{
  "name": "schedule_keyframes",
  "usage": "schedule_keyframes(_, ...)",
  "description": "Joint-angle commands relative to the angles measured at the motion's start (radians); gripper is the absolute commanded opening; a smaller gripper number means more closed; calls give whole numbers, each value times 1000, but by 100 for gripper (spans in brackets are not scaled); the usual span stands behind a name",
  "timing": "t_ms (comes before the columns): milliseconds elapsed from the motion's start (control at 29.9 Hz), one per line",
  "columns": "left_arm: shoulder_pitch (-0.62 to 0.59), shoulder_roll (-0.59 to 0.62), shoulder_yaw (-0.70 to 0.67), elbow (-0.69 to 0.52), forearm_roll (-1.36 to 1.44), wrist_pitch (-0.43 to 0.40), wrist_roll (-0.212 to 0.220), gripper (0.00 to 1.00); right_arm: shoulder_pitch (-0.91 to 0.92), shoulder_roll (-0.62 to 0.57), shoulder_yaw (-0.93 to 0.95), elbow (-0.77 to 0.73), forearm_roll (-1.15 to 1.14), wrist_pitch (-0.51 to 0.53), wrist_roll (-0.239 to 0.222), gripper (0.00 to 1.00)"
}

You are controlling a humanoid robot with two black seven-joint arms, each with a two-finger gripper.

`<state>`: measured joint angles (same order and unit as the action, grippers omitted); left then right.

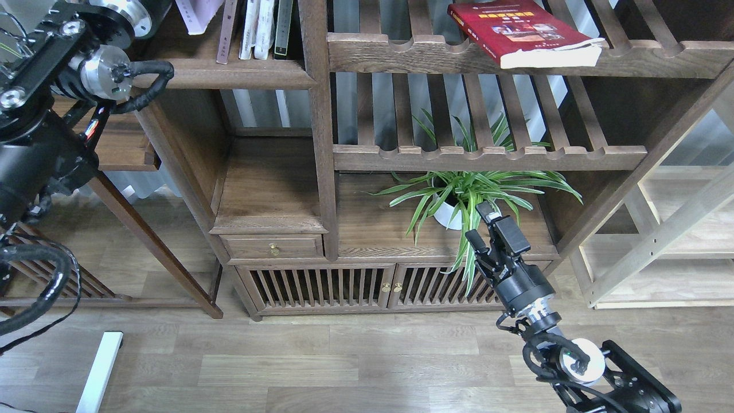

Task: Organize books on shelf
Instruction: 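Release the white book on the top shelf and withdraw the left gripper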

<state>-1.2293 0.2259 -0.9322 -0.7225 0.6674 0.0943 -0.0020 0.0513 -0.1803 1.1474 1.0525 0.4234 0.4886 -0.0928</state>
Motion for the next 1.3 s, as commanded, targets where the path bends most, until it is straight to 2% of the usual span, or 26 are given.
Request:
schedule_keyframes(0, -4, -3, 9, 23, -2, -1, -7, 5, -2, -2, 15, 0, 0, 0, -1, 98)
schedule_keyframes(134, -4, -6, 26, 40, -2, -2, -13, 5, -2, -5, 18, 0, 0, 0, 1, 98)
schedule_keyframes(301, -19, -28, 73, 97, -3, -10, -67, 5, -4, -5, 18, 1, 0, 0, 1, 98)
schedule_keyframes(434, -30, -46, 78, 130, -3, -10, -90, 5, -7, -5, 18, 0, 0, 0, 2, 98)
schedule_keyframes(802, -29, -65, 153, 143, -28, -10, -113, 5, -18, -8, 29, 0, 0, 0, 2, 98)
schedule_keyframes(1169, -29, -54, 210, 143, -42, -10, -122, 13, -33, -7, 31, 0, 0, 0, 2, 98)
schedule_keyframes(1203, -29, -54, 213, 143, -42, -10, -122, 15, -33, -7, 32, 1, 0, 0, 2, 98)
schedule_keyframes(1270, -29, -53, 213, 143, -42, 1, -121, 29, -33, -7, 43, 0, 0, 0, 2, 98)
